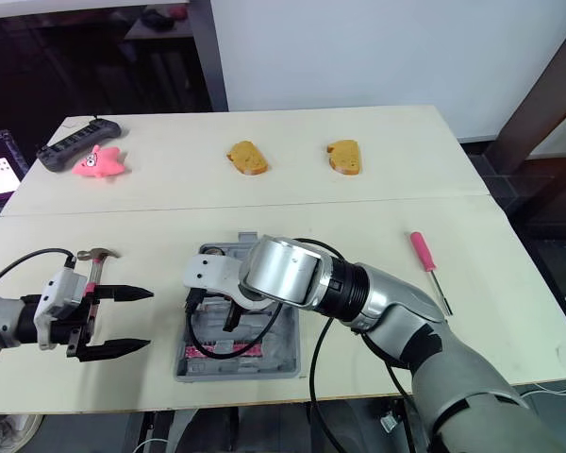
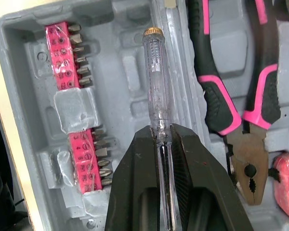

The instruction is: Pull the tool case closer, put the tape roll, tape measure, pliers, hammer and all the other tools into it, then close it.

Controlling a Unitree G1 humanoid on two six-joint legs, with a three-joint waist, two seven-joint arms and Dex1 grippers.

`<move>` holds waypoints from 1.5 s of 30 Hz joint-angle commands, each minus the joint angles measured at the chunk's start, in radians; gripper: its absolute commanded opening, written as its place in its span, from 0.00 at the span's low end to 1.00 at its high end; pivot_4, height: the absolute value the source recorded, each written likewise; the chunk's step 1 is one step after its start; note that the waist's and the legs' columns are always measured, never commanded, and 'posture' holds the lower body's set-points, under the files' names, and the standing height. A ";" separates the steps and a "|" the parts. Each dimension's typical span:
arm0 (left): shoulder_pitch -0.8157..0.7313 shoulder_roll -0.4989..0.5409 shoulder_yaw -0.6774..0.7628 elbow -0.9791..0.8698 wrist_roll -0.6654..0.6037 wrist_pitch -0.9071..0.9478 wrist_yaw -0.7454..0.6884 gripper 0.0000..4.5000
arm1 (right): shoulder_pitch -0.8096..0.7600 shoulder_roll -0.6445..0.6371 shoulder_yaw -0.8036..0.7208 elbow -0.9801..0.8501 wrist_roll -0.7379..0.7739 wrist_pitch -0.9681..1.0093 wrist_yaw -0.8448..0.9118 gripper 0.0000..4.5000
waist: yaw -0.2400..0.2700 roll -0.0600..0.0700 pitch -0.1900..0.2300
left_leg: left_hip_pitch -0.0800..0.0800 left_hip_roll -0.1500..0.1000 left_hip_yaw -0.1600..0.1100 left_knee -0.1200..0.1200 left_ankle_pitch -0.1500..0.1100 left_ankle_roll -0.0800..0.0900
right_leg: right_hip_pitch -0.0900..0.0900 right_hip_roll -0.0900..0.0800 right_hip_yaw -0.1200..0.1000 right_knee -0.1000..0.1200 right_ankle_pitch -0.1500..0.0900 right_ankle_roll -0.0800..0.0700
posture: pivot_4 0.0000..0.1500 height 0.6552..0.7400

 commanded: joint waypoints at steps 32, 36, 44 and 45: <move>0.057 0.015 0.049 -0.079 -0.017 0.007 0.023 1.00 | 0.038 0.096 0.048 0.106 -0.068 -0.109 0.000 0.01 | -0.003 0.000 0.000 | 0.000 0.000 0.000 0.000 0.000 0.000 | -0.001 0.000 0.000 0.002 0.000 0.000 | 1.00 1.00; 0.053 0.014 0.046 -0.079 -0.015 0.012 0.023 1.00 | 0.041 0.094 0.045 0.105 -0.073 -0.113 0.001 0.01 | -0.004 0.000 0.000 | 0.000 0.000 0.000 0.000 0.000 0.000 | -0.001 0.000 0.000 0.002 0.000 0.000 | 1.00 1.00; 0.048 0.013 0.040 -0.079 -0.015 0.020 0.020 1.00 | 0.046 0.095 0.037 0.101 -0.083 -0.121 0.004 0.70 | -0.003 0.000 0.000 | 0.000 0.000 0.000 0.000 0.000 0.000 | -0.001 0.000 0.000 0.002 0.000 0.000 | 1.00 1.00; 0.049 0.013 0.040 -0.079 -0.015 0.021 0.020 1.00 | 0.047 0.095 0.034 0.100 -0.084 -0.122 0.004 0.80 | -0.003 0.000 0.000 | 0.000 0.000 0.000 0.000 0.000 0.000 | -0.001 0.000 0.000 0.002 0.000 0.000 | 1.00 1.00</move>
